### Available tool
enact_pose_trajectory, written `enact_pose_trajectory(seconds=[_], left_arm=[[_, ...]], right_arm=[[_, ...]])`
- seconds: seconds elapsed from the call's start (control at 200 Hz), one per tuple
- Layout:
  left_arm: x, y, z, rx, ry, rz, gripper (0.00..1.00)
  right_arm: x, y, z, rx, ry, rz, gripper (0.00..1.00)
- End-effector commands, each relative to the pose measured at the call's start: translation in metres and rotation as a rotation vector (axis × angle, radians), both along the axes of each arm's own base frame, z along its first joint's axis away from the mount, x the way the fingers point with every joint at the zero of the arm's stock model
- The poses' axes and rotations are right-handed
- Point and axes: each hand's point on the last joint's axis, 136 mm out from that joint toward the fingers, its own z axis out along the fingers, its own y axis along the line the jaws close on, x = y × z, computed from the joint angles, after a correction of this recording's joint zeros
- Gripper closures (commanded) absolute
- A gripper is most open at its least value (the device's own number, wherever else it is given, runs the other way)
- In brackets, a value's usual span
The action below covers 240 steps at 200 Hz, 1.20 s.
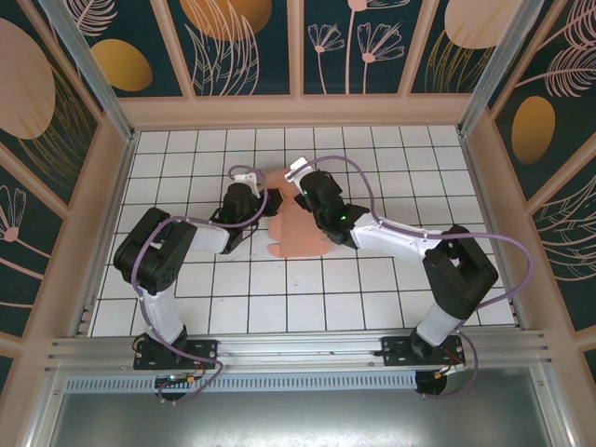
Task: Fold the paper box
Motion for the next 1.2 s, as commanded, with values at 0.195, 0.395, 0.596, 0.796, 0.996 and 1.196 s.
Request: enact_pose_trajectory(seconds=[0.195, 0.395, 0.596, 0.796, 0.996, 1.196], left_arm=[[0.006, -0.007, 0.021, -0.024, -0.065, -0.016, 1.0], [0.005, -0.007, 0.02, -0.026, -0.06, -0.019, 1.0], [0.005, -0.007, 0.02, -0.028, -0.059, -0.019, 1.0], [0.005, -0.007, 0.02, -0.031, -0.06, -0.019, 1.0], [0.005, -0.007, 0.02, -0.031, -0.058, -0.018, 1.0], [0.005, -0.007, 0.021, -0.033, -0.058, -0.017, 1.0]], right_arm=[[0.008, 0.0, 0.015, -0.123, -0.2, -0.185, 1.0], [0.008, 0.005, 0.014, -0.127, -0.227, -0.197, 0.76], [0.007, 0.011, 0.011, -0.147, -0.234, -0.192, 1.0], [0.007, 0.013, 0.008, -0.165, -0.254, -0.21, 0.88], [0.006, 0.016, 0.01, -0.136, -0.235, -0.195, 1.0], [-0.003, 0.029, 0.016, 0.0, -0.158, -0.097, 0.46]])
